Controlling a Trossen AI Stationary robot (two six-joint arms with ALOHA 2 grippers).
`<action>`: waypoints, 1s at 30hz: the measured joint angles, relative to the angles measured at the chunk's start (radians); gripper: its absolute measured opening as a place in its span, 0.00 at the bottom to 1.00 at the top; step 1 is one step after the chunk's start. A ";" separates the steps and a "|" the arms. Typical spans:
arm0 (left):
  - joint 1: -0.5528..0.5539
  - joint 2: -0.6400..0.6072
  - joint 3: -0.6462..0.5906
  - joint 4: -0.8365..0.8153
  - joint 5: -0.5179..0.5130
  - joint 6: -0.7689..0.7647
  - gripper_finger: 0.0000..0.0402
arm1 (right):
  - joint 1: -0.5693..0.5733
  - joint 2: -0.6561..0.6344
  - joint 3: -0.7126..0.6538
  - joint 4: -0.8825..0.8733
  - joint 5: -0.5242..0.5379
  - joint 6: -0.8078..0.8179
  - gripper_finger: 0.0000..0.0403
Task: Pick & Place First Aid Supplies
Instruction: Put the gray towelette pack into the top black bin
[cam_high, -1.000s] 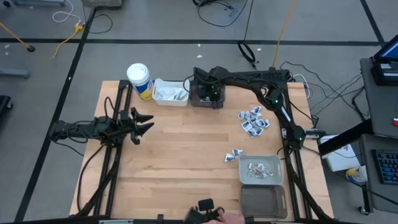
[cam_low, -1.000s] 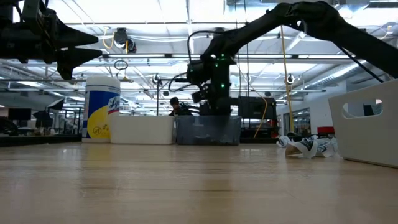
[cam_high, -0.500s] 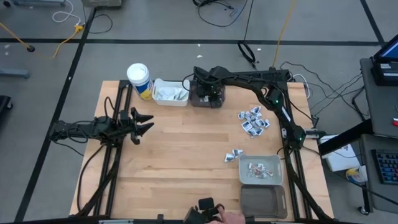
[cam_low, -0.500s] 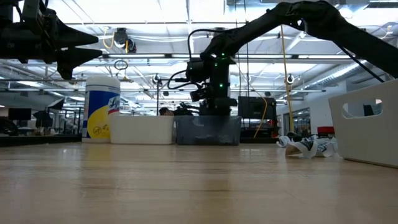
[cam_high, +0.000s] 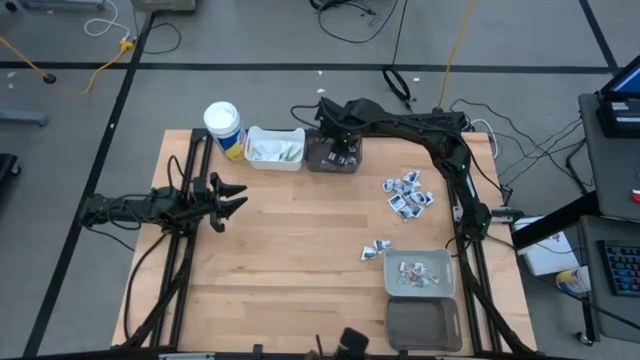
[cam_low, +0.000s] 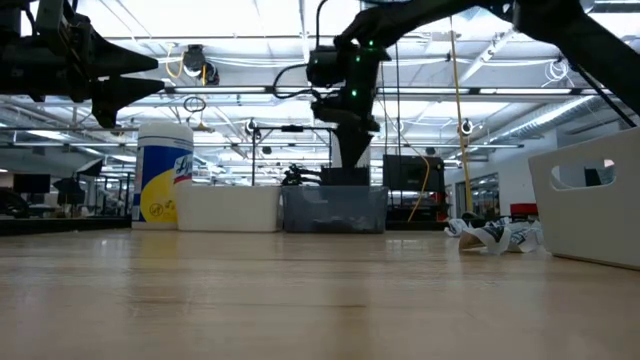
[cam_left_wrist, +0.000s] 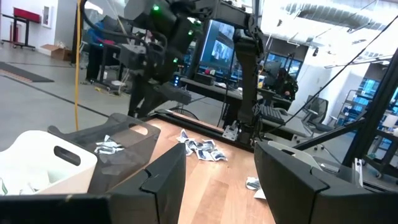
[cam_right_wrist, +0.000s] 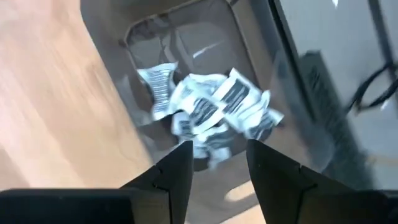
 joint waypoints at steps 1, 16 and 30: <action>0.000 0.000 0.000 0.000 0.000 0.000 0.49 | 0.007 -0.005 0.000 -0.007 0.000 0.055 0.36; 0.000 0.000 0.000 0.000 0.000 0.000 0.49 | 0.131 -0.063 -0.057 -0.098 -0.056 0.625 0.36; 0.000 0.000 0.000 0.000 0.000 0.000 0.49 | 0.403 -0.344 -0.531 0.043 -0.143 0.739 0.36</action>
